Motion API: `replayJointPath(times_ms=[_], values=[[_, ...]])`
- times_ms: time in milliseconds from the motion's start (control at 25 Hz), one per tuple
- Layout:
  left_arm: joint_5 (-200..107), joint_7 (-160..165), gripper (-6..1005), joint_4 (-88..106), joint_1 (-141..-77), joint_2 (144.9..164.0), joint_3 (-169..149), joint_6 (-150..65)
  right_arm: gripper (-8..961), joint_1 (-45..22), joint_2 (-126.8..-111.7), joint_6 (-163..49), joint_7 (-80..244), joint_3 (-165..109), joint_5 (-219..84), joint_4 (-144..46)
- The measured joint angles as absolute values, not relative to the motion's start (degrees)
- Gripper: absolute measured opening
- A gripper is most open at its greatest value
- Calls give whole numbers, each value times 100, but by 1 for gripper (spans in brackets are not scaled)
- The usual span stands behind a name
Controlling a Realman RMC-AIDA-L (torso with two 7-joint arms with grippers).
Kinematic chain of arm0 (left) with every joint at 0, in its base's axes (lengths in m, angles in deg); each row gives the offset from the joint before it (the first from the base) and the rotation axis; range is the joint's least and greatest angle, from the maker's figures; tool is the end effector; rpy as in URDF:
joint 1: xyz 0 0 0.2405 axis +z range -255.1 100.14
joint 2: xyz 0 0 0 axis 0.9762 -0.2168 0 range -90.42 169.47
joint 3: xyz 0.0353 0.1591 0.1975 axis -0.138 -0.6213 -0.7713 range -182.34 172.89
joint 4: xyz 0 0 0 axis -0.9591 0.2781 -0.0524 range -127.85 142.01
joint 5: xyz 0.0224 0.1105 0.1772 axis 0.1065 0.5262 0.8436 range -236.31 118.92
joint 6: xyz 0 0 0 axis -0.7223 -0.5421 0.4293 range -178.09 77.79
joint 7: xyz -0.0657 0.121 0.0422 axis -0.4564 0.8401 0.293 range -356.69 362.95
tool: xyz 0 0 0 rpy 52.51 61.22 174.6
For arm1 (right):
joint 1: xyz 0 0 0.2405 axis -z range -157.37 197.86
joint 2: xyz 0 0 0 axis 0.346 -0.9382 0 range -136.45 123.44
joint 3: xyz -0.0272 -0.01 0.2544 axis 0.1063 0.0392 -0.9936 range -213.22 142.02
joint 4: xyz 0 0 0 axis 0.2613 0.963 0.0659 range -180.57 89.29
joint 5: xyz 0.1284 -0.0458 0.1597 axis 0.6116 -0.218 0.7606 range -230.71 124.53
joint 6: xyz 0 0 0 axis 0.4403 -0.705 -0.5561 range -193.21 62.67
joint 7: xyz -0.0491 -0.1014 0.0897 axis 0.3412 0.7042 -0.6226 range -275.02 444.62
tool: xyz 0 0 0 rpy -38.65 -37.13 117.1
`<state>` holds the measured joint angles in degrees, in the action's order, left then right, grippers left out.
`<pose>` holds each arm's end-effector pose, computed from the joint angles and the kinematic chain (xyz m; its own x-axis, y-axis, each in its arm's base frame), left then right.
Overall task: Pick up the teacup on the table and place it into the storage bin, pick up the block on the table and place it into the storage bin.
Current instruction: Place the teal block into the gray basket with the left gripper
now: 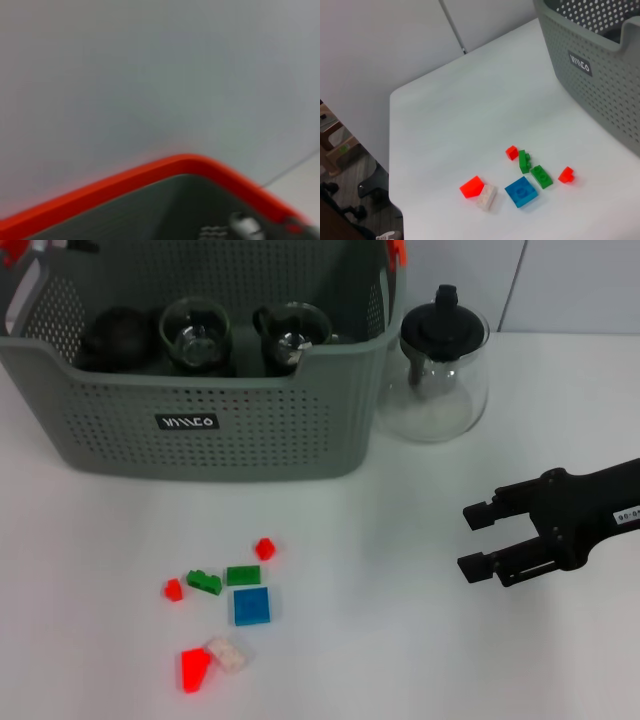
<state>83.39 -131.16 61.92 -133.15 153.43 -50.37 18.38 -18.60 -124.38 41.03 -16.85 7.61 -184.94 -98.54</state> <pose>-0.1273 0.4837 0.0850 0.7673 0.5238 0.3699 0.6395 -0.5819 -0.5025 0.2115 0.3367 0.0276 0.8846 -0.4413 -0.1508 -0.4342 -0.8974 0.0786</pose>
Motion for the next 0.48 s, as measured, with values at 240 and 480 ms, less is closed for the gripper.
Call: replayJointPath(times_ms=[240,480], values=[[9691,-14068,437,5903,-13432,15434,-5566,681,821,-1866,-12452,4097,-1660,778,-18492,-9854],[10087,-14224,522,5949,-13389,15485,-5606,789,822,-1822,-12454,4078,-1581,763,-18492,-9854]])
